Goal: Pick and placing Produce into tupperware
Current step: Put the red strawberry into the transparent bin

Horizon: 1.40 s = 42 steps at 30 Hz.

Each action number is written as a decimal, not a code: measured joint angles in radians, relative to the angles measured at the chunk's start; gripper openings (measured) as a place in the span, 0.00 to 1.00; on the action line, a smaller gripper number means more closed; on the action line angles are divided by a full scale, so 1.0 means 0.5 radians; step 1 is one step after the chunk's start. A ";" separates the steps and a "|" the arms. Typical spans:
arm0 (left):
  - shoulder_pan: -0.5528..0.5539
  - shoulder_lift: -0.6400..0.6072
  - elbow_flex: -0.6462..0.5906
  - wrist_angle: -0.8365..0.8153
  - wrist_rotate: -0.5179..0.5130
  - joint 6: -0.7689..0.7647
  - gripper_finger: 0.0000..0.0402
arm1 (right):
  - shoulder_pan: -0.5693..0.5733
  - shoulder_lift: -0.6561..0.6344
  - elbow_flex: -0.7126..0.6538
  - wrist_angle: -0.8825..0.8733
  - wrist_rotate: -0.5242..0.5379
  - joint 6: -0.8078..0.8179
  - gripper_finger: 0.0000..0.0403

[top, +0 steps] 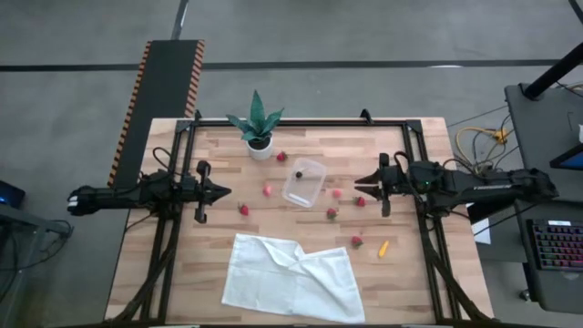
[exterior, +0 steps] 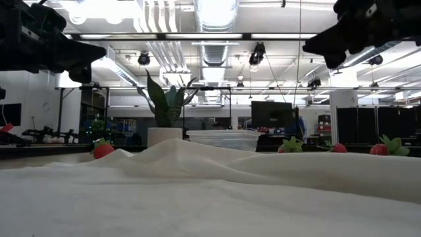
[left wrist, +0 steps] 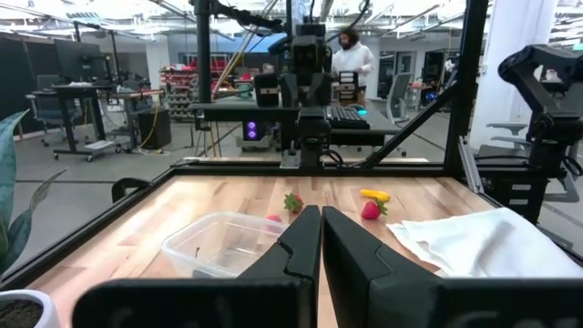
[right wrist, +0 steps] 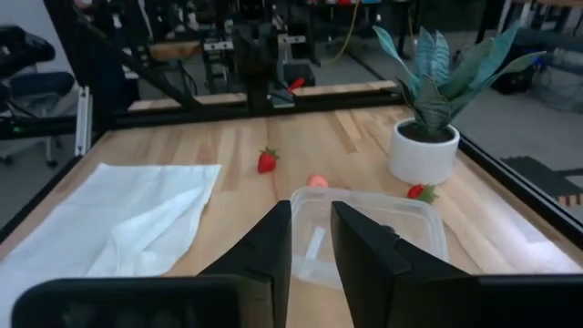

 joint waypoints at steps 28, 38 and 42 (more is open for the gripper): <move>0.000 0.169 0.001 0.218 0.060 -0.008 0.28 | -0.002 -0.015 -0.124 0.121 0.004 -0.005 0.18; 0.000 0.511 0.267 -0.375 -0.036 0.000 0.38 | -0.002 -0.015 -0.123 0.121 0.004 0.038 0.17; 0.000 0.637 0.431 -0.601 -0.052 -0.133 0.38 | -0.002 -0.015 -0.122 0.120 0.005 0.060 0.17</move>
